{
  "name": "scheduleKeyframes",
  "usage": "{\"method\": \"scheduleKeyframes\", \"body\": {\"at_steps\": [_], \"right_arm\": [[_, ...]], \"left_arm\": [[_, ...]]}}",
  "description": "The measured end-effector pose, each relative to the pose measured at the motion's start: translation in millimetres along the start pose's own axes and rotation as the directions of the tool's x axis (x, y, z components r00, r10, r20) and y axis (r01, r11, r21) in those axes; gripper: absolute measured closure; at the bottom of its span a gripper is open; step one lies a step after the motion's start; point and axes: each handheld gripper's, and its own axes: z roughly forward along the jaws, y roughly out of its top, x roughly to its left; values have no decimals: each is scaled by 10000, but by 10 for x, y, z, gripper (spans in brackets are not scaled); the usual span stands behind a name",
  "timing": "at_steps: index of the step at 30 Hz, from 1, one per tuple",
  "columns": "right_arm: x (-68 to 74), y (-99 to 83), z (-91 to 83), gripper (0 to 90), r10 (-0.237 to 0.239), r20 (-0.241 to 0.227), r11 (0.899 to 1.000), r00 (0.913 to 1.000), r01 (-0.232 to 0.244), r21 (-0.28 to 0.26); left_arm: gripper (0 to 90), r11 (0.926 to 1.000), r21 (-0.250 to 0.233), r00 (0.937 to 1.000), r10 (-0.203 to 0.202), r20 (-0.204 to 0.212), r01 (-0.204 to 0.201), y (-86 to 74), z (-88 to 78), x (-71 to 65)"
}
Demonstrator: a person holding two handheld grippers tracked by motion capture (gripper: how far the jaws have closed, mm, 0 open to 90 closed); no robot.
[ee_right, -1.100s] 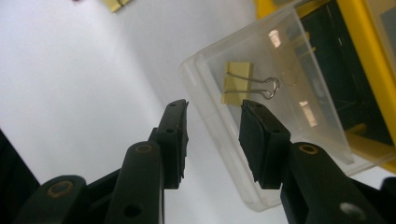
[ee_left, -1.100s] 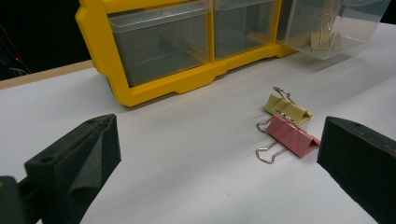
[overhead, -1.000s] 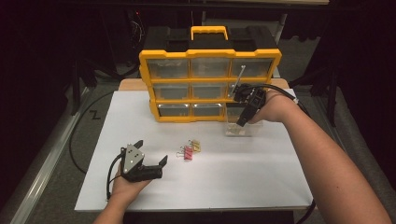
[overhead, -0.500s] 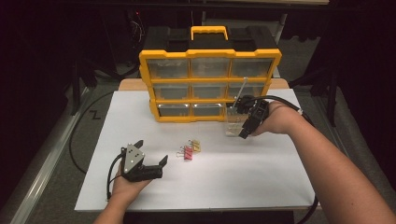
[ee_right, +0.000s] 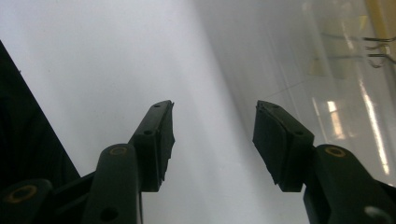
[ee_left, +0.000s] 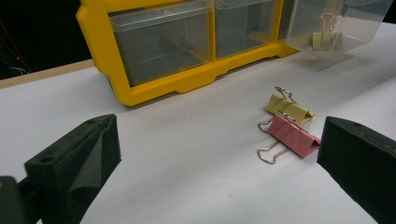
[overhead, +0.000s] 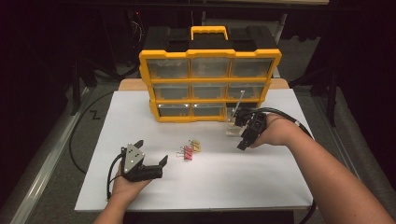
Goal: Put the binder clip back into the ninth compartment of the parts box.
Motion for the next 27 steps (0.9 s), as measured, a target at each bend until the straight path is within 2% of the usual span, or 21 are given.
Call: {"method": "scheduleKeyframes", "body": {"at_steps": [12,27], "right_arm": [[121,19,283,434,-304,-73,9995,9995,305,99],[206,6,635,385,-427,-144,9990,9990,428,110]], "left_arm": [[3,10000,-8,10000,-1,34,1,0,2,-3],[3,10000,-18,10000,13,85,-13,1,5,-8]]}}
